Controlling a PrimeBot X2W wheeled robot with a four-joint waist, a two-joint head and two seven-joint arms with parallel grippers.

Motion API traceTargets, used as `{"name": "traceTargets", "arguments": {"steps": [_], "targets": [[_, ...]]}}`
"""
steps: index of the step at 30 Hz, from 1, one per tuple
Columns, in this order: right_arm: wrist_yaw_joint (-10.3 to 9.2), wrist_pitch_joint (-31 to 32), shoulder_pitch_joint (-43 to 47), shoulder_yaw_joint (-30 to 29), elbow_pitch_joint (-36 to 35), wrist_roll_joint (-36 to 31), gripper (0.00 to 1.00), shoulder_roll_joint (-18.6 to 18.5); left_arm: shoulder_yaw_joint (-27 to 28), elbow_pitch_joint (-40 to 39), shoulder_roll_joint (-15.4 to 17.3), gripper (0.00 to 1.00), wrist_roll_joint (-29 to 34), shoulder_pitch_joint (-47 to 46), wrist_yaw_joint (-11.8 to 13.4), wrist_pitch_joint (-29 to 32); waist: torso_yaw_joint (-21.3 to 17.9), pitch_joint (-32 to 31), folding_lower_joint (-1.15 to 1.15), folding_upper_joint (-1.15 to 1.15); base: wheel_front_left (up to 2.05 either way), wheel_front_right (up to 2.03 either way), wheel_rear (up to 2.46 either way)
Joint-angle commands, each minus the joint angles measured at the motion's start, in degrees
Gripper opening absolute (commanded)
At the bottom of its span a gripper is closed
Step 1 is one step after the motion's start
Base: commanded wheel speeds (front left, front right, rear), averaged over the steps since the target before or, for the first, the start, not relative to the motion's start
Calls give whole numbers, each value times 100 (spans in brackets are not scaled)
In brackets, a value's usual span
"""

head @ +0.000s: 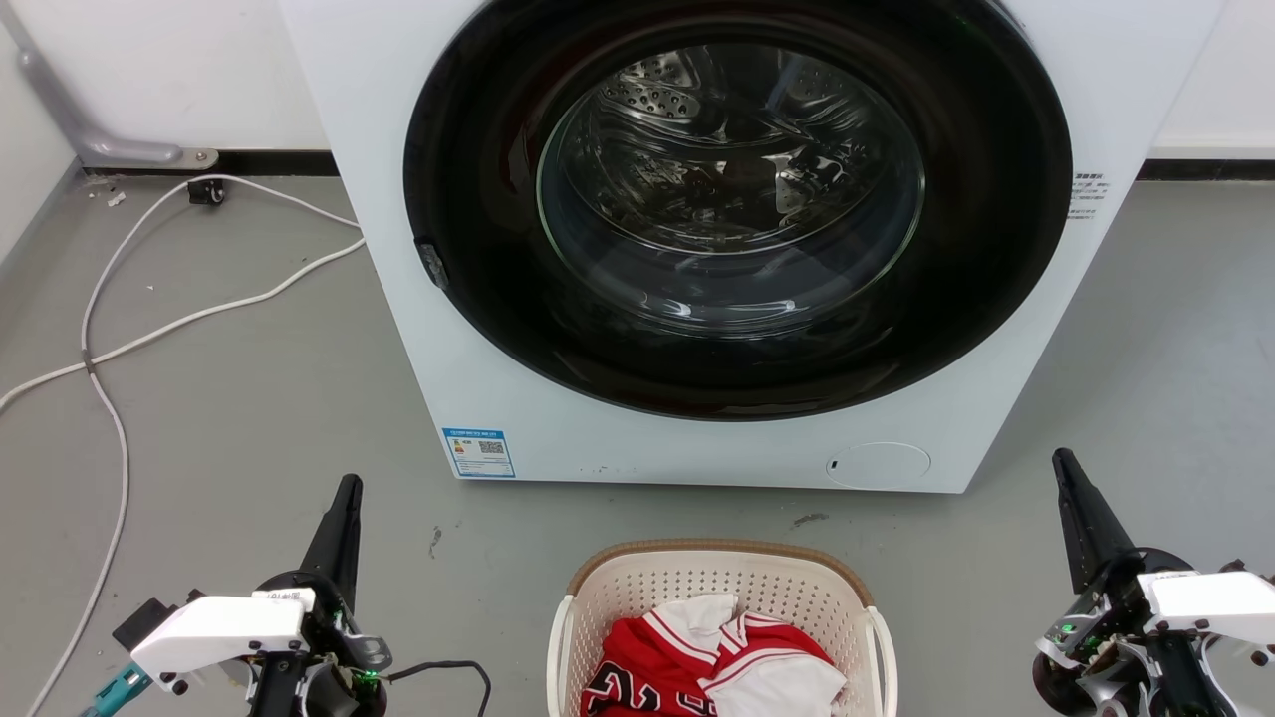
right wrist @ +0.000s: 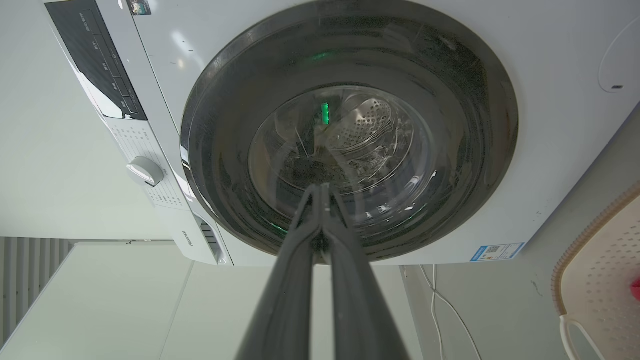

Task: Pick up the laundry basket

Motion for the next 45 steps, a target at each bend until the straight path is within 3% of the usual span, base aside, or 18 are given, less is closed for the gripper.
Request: {"name": "traceTargets", "arguments": {"steps": [1,19,20,30,45], "targets": [[0,11,-60,-7,-12,-25,0,11,20,3,-10,0,16,-44,-19,20,0,0,0,0,0,0,0],[0,13,-61,-8,-12,-24,0,13,21,3,-11,0,18,-44,-19,21,0,0,0,0,0,0,0],[0,-2,9,0,16,-5,100,0,-3,17,-1,100,-1,8,1,-2,0,0,0,0,0,0,0],[0,-203,228,20,25,-367,100,18,-35,-4,-21,100,406,186,18,-203,-5,6,0,0,0,0,0],[0,-596,406,204,-488,-2741,100,15,-286,-499,-16,100,2418,270,311,-596,-9,30,0,0,0,0,0]]}}
